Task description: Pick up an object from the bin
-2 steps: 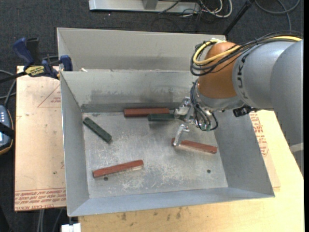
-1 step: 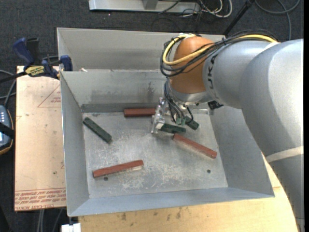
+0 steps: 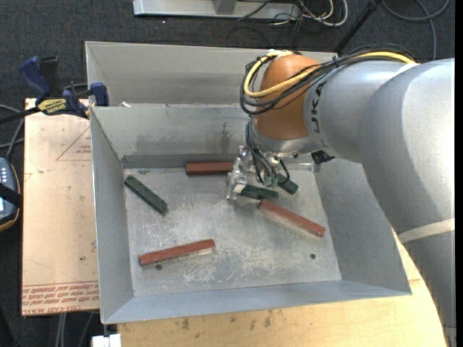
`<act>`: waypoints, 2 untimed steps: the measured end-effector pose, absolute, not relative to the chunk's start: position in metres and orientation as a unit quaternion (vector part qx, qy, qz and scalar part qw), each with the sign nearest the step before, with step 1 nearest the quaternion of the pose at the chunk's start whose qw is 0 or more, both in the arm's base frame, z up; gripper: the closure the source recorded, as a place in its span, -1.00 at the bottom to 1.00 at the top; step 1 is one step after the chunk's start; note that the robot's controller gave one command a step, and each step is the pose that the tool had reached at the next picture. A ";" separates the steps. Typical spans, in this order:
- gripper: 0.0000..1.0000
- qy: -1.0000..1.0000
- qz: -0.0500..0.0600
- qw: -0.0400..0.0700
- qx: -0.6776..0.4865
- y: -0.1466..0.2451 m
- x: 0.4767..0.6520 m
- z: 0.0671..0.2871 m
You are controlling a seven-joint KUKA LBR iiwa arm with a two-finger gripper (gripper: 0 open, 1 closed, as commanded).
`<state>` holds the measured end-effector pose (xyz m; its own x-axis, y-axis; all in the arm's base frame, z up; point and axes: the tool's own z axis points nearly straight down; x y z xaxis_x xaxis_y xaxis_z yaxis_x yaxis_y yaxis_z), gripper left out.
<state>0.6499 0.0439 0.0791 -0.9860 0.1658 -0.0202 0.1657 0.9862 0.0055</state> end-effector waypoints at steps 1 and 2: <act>1.00 0.997 0.002 0.009 0.083 0.044 0.649 0.082; 1.00 0.997 0.000 0.000 0.083 0.044 0.645 0.096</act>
Offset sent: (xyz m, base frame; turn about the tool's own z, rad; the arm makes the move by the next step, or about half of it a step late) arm 0.0000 0.0002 0.0548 -0.0001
